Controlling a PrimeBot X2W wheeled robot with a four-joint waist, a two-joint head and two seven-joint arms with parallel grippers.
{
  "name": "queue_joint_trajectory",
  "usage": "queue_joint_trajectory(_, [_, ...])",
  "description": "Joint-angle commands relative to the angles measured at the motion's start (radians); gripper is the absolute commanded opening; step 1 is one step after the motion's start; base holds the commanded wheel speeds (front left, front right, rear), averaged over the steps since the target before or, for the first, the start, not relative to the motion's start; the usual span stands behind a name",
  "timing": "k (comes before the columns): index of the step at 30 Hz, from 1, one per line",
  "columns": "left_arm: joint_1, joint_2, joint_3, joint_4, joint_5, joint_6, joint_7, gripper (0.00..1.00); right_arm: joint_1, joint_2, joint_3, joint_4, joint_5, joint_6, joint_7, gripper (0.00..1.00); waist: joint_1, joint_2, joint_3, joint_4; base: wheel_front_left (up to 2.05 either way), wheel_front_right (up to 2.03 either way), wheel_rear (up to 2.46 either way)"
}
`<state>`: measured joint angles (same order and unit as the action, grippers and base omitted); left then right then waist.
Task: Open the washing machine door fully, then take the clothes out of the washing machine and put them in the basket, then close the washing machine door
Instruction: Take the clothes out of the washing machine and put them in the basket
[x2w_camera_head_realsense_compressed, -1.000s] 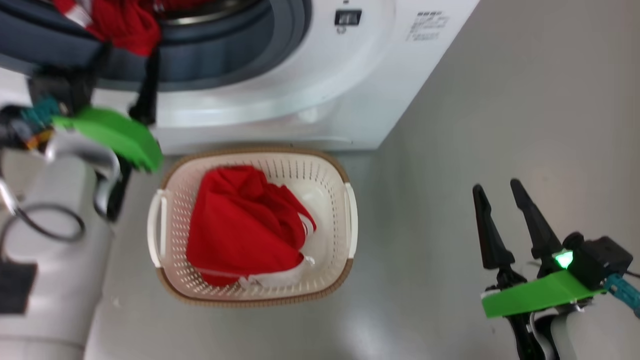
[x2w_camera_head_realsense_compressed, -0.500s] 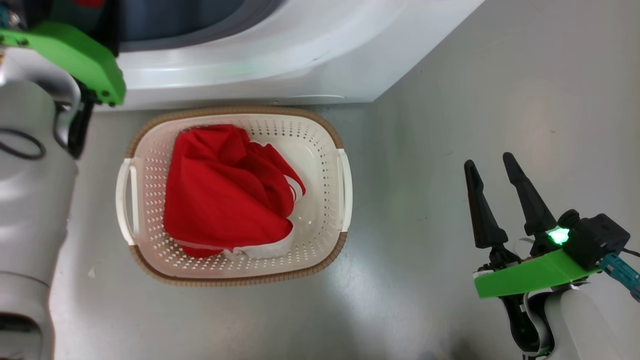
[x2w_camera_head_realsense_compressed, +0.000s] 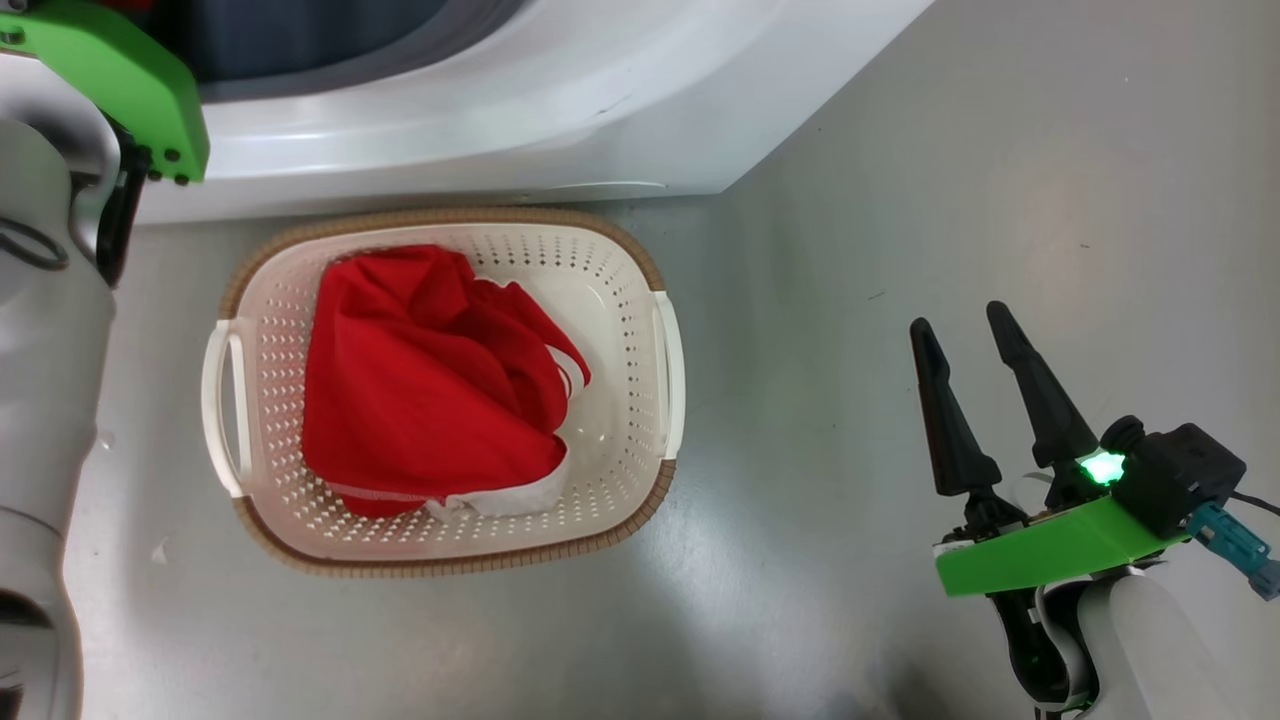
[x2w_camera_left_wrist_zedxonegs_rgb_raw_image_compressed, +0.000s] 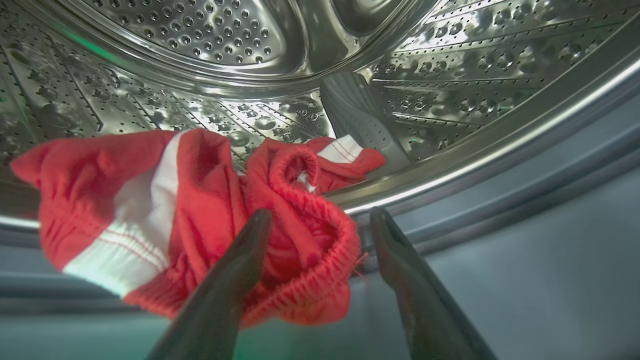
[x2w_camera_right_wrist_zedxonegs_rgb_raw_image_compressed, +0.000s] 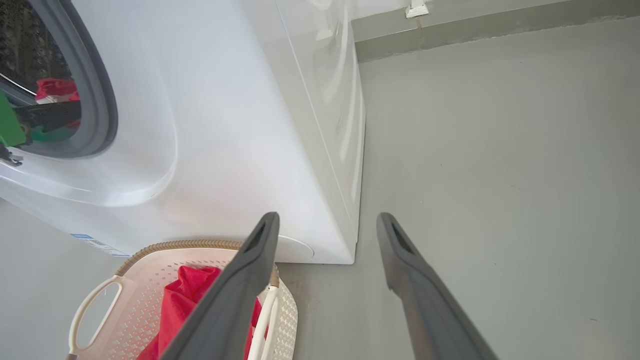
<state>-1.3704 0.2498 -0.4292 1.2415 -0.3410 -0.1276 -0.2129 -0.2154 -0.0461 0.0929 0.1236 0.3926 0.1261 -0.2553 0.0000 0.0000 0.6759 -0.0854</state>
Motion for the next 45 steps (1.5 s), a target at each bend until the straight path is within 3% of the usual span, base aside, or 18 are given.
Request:
queue_joint_trajectory(1, [-0.012,0.067,0.007,0.006,0.004,0.002,-0.006,0.62,-0.002,-0.004,0.023,-0.027,0.018,0.005,-0.006,1.0,0.0,0.0,-0.002,-0.001,0.0,0.0,0.0])
queue_joint_trajectory(3, [-0.014,0.065,0.006,0.013,0.002,0.003,-0.011,0.26,-0.003,-0.004,0.022,-0.028,0.017,0.005,-0.006,1.0,0.0,0.0,-0.005,0.001,0.0,0.0,0.0])
queue_joint_trajectory(4, [-0.014,0.064,0.007,0.015,0.0,0.005,-0.016,0.0,-0.003,-0.004,0.021,-0.028,0.016,0.005,-0.006,1.0,0.0,0.0,-0.006,0.002,0.0,0.0,0.0])
queue_joint_trajectory(18, [0.055,0.024,0.057,-0.07,-0.06,0.003,-0.048,0.0,0.009,-0.004,0.004,-0.014,-0.008,0.005,-0.006,1.0,0.0,0.0,-0.072,0.049,0.0,0.0,0.0])
queue_joint_trajectory(33, [0.341,-0.046,0.246,-0.509,-0.077,-0.003,-0.049,0.0,0.053,-0.004,-0.023,0.003,-0.024,0.005,-0.006,1.0,0.0,0.0,-0.181,0.1,0.0,0.0,0.0])
queue_joint_trajectory(45, [0.64,-0.119,0.329,-0.872,-0.032,-0.003,-0.049,0.0,0.094,-0.004,-0.044,0.006,-0.034,0.005,-0.006,1.0,0.0,0.0,-0.244,0.128,0.0,0.0,0.0])
